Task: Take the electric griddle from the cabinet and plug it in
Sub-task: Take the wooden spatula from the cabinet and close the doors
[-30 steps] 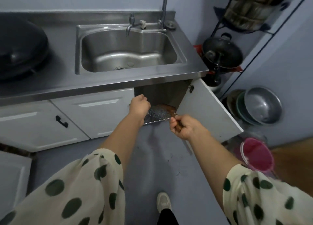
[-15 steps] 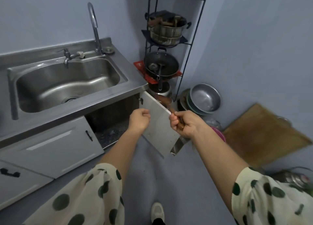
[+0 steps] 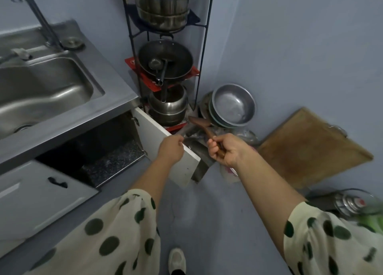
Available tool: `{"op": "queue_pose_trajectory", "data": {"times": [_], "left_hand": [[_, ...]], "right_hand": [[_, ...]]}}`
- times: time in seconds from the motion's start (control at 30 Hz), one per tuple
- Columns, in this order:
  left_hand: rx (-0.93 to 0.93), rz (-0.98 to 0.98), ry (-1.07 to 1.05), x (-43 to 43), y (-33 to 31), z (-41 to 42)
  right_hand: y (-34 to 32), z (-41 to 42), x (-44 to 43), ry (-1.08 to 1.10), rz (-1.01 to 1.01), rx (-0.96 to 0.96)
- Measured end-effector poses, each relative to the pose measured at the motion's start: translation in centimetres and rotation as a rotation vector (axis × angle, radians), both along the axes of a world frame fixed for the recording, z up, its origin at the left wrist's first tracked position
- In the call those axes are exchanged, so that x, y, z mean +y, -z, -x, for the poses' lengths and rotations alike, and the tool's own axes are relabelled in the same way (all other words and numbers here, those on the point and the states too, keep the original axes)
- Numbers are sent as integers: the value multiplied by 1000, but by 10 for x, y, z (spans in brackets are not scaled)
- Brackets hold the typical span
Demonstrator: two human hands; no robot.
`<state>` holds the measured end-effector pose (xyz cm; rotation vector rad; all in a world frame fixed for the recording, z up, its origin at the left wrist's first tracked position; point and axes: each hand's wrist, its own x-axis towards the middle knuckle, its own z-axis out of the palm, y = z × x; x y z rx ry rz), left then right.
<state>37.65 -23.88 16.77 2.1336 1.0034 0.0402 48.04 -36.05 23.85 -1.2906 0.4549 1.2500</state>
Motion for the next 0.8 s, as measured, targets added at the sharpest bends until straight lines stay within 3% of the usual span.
{"op": "queue_pose_trajectory", "data": {"times": [0.33,0.8], "left_hand": [[368,-323,475,13,59,-42],[464,-400,467,27,68,36]], "right_hand": [[53,-46,25,-44,90,18],[70,1,70,-150,151,21]]}}
